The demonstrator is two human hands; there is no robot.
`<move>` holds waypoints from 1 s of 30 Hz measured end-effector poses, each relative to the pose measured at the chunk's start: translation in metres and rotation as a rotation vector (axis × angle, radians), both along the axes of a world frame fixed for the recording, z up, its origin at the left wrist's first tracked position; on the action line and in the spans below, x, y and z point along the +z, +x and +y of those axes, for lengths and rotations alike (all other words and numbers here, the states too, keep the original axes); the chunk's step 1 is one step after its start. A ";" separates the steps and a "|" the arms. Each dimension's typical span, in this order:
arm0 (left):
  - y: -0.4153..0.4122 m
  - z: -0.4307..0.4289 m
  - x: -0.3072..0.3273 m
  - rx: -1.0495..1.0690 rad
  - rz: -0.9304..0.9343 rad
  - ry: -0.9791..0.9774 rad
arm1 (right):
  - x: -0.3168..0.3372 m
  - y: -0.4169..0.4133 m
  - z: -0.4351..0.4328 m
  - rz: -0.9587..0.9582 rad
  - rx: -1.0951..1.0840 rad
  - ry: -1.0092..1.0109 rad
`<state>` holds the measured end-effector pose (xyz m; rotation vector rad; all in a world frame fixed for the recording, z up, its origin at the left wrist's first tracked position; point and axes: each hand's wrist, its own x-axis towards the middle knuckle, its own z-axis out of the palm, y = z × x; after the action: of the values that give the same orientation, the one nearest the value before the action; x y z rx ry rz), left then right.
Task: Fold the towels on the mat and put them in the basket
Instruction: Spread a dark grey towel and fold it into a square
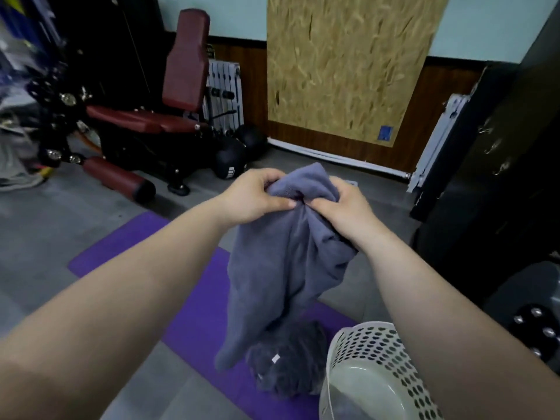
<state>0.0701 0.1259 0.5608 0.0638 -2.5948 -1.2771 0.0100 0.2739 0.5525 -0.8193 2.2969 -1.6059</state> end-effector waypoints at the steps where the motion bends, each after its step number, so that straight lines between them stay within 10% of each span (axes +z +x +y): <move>1: 0.005 -0.007 -0.008 0.043 -0.014 -0.021 | -0.002 0.002 -0.007 0.003 -0.003 -0.004; 15: 0.123 -0.202 -0.192 0.289 -0.347 0.274 | -0.032 0.014 -0.209 -0.183 -0.191 -0.096; 26: 0.083 -0.395 -0.132 0.486 -0.048 0.825 | -0.072 0.004 -0.332 -0.254 -0.252 -0.002; 30: 0.068 -0.441 -0.122 0.344 -0.182 0.703 | -0.089 -0.016 -0.365 -0.241 -0.260 0.059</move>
<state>0.1385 -0.3152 0.4386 0.7397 -1.9985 -2.0230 -0.0057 -0.0907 0.4639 -0.3024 2.3343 -1.6254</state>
